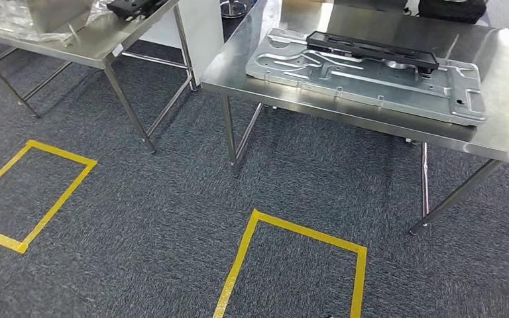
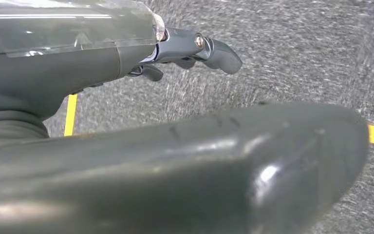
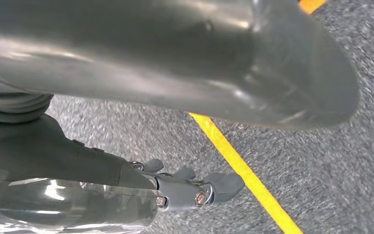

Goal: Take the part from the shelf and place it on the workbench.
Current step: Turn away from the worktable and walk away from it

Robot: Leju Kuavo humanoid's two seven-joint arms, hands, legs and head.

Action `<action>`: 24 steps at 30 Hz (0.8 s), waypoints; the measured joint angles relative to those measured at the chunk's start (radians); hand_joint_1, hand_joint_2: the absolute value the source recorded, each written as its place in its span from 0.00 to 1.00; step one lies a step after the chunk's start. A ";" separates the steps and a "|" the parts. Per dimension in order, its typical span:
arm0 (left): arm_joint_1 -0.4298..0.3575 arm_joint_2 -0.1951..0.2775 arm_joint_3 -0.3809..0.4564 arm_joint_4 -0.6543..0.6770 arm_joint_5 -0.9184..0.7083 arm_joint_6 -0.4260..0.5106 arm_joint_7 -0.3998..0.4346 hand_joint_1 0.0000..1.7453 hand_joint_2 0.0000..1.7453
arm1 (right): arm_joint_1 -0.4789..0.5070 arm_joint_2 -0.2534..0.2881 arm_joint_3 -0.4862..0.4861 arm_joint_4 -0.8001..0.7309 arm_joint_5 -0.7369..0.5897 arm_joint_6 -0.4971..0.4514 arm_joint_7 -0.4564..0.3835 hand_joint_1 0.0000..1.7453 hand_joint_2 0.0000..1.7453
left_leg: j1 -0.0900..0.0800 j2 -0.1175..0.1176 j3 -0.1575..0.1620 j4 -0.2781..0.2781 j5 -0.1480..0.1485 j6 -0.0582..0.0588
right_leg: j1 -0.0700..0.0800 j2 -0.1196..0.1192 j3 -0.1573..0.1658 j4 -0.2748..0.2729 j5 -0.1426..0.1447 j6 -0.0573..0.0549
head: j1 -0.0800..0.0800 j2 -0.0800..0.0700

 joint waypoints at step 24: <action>-0.005 0.006 0.004 0.000 -0.011 -0.009 0.027 0.00 0.00 | -0.012 -0.028 -0.001 0.000 0.026 0.030 0.014 0.00 0.00 | -0.004 -0.096 0.136 -0.256 0.124 0.030 | 0.009 0.082 0.004 0.002 -0.002 0.026 | 0.000 0.000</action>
